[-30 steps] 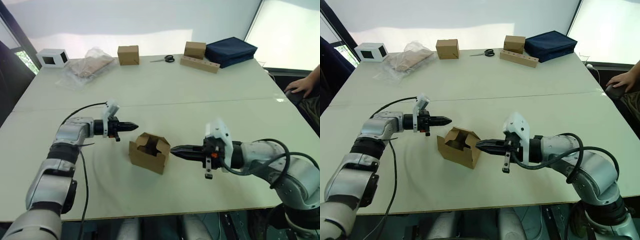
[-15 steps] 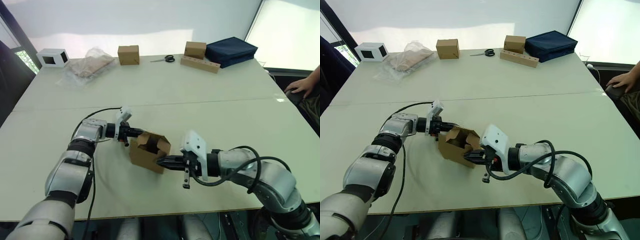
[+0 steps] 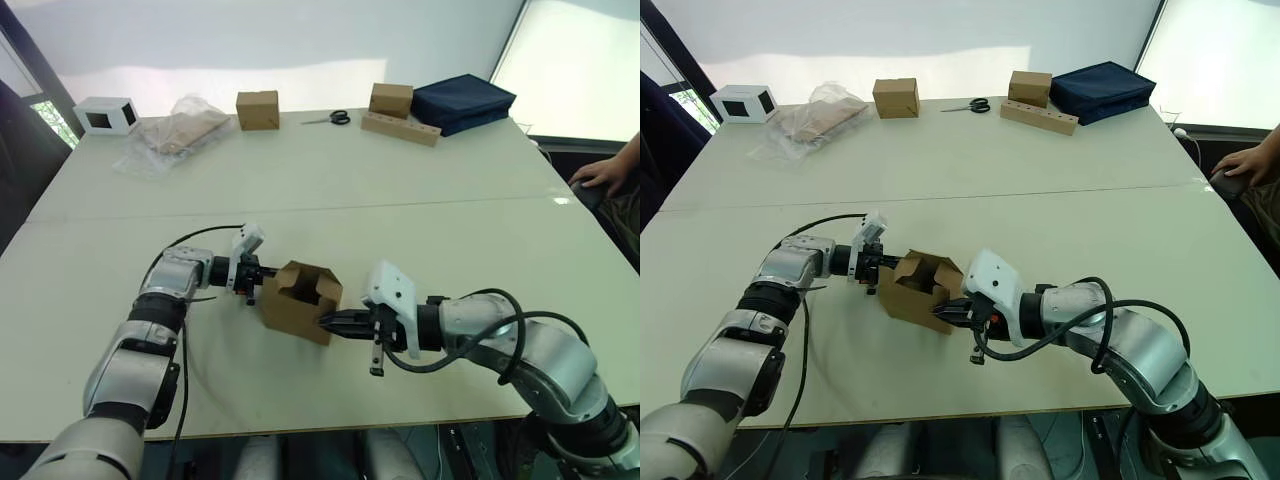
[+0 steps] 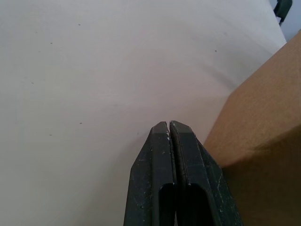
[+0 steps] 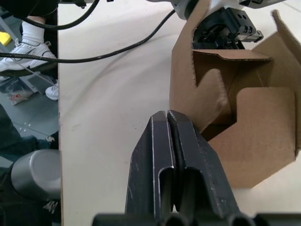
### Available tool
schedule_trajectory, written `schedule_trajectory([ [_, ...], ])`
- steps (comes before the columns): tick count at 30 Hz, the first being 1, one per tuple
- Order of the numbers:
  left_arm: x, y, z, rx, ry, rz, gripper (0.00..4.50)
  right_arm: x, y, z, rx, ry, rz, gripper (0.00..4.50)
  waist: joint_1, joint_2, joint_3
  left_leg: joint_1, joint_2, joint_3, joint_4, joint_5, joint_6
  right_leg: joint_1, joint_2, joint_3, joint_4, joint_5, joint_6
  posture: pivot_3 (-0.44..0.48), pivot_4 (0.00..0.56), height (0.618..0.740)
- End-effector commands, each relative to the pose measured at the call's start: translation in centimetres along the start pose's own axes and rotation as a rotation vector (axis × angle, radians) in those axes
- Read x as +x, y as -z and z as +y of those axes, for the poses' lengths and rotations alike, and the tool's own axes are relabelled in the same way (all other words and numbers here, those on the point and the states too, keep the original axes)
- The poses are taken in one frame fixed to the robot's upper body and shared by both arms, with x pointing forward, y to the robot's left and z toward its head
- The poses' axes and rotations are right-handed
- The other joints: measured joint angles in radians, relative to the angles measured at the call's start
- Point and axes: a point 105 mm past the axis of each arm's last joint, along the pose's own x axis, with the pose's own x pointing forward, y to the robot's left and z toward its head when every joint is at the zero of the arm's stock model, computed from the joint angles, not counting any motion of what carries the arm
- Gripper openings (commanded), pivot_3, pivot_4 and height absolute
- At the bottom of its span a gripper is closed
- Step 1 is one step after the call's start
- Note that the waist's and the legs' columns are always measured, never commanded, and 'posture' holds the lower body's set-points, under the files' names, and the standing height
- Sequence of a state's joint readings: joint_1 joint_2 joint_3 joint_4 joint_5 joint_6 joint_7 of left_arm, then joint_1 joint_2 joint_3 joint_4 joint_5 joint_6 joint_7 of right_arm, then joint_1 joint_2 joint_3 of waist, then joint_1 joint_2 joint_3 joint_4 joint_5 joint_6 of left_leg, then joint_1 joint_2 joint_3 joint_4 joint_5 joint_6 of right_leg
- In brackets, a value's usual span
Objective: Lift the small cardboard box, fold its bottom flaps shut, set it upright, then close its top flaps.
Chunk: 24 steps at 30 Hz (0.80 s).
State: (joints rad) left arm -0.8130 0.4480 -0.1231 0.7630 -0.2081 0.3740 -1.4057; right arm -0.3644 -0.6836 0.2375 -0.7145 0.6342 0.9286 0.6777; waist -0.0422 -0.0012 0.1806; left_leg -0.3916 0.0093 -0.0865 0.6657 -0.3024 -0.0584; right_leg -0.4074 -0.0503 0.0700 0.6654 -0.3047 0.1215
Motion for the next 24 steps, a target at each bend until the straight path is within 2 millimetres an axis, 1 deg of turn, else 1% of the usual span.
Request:
schedule_trajectory([
  [1, -1.0, -1.5, -0.1, 0.032, -0.019, -0.047, 0.04, -0.9, -1.5, 0.3, -0.079, 0.001, -0.026, 0.0, 0.0, 0.0, 0.0, 0.0, 0.0, 0.0, 0.0, 0.0, 0.0, 0.0, 0.0, 0.0, 0.0, 0.0, 0.0, 0.0, 0.15, 0.74],
  [6, -1.5, -1.9, -0.3, 0.039, -0.016, -0.052, 0.04, -1.1, -2.0, 0.1, -0.082, 0.02, -0.047, 0.0, -0.001, 0.0, 0.0, 0.0, 0.0, 0.0, 0.0, 0.0, 0.0, 0.0, 0.0, 0.0, 0.0, 0.0, 0.0, 0.0, 0.15, 0.74],
  [12, -1.5, -1.9, -1.0, 0.03, 0.009, -0.054, 0.04, -0.5, -1.9, -0.3, -0.072, 0.052, -0.057, 0.0, 0.0, 0.0, 0.0, 0.0, 0.0, 0.0, 0.0, 0.0, 0.0, 0.0, 0.0, 0.0, 0.0, 0.0, 0.0, 0.0, 0.15, 0.74],
  [17, -1.5, -2.0, -1.6, 0.015, 0.032, -0.063, 0.04, -0.5, -1.9, -0.2, -0.071, 0.052, -0.05, 0.0, -0.001, 0.0, 0.0, 0.0, 0.0, 0.0, 0.0, 0.0, 0.0, 0.0, 0.0, 0.0, 0.0, 0.0, 0.0, 0.0, 0.15, 0.74],
  [24, -1.3, -1.6, -2.1, 0.002, 0.048, -0.062, 0.04, -0.3, -1.7, -0.4, -0.063, 0.058, -0.026, 0.0, 0.0, 0.0, 0.0, 0.0, 0.0, 0.0, 0.0, 0.0, 0.0, 0.0, 0.0, 0.0, 0.0, 0.0, 0.0, 0.0, 0.15, 0.74],
])
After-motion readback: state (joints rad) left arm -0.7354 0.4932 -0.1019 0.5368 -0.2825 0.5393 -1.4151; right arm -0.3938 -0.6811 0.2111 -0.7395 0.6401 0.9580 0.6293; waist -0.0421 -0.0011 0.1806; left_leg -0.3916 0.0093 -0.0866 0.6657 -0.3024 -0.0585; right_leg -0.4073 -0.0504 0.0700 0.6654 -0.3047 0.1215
